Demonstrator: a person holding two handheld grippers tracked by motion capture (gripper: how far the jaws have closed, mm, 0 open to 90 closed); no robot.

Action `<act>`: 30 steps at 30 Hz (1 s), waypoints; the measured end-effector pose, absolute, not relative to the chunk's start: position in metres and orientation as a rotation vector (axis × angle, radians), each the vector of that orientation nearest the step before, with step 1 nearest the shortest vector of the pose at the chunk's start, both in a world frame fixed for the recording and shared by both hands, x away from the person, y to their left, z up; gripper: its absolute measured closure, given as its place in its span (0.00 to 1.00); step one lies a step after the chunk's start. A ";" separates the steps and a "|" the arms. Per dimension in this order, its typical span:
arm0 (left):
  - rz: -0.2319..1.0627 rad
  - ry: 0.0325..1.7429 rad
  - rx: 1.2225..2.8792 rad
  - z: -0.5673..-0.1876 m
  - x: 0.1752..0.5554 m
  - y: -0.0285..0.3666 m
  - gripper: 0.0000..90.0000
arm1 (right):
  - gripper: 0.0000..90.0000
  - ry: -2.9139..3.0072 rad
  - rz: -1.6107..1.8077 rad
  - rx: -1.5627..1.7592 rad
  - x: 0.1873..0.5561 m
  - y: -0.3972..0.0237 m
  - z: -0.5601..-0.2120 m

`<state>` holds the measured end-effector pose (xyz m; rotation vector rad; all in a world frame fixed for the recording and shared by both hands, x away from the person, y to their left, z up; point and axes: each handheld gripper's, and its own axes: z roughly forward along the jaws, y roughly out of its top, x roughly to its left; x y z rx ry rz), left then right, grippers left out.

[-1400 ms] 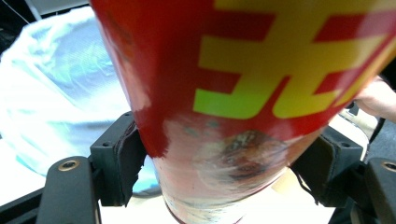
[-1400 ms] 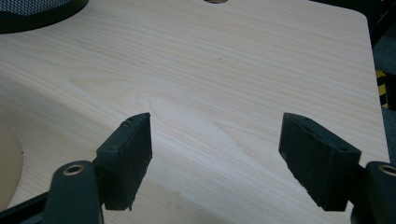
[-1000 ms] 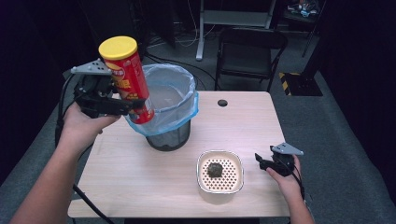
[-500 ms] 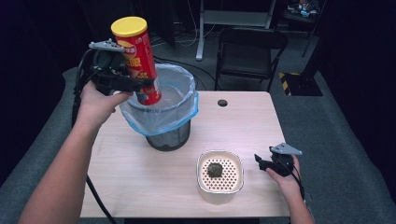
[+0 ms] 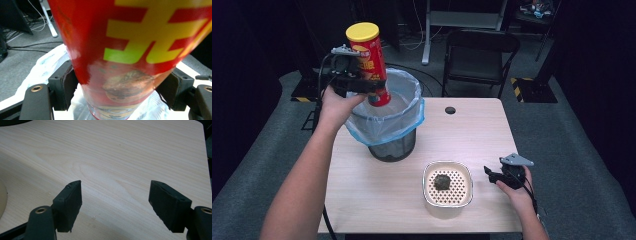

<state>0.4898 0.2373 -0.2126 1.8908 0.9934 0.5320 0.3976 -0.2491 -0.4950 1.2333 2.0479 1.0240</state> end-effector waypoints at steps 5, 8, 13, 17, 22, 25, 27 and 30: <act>0.534 1.022 1.892 -0.225 0.499 0.234 0.27 | 0.29 2.054 1.029 1.233 0.398 -0.251 -0.496; 0.548 1.055 1.898 -0.234 0.505 0.231 0.27 | 0.29 2.045 1.040 1.253 0.398 -0.250 -0.496; 0.536 1.098 1.916 -0.245 0.513 0.234 0.27 | 0.29 2.058 1.037 1.244 0.399 -0.251 -0.497; 0.508 1.128 1.948 -0.253 0.520 0.239 0.27 | 0.29 2.051 1.039 1.260 0.400 -0.250 -0.498; 0.424 1.180 1.956 -0.260 0.526 0.242 0.25 | 0.29 2.066 1.035 1.251 0.400 -0.250 -0.498; 0.457 1.200 1.965 -0.260 0.526 0.244 0.15 | 0.29 2.071 1.037 1.256 0.400 -0.250 -0.498; 0.462 1.241 1.982 -0.263 0.526 0.246 0.14 | 0.29 2.072 1.035 1.255 0.400 -0.250 -0.498; 0.471 1.220 1.953 -0.264 0.520 0.252 0.15 | 0.29 2.066 1.035 1.247 0.399 -0.251 -0.497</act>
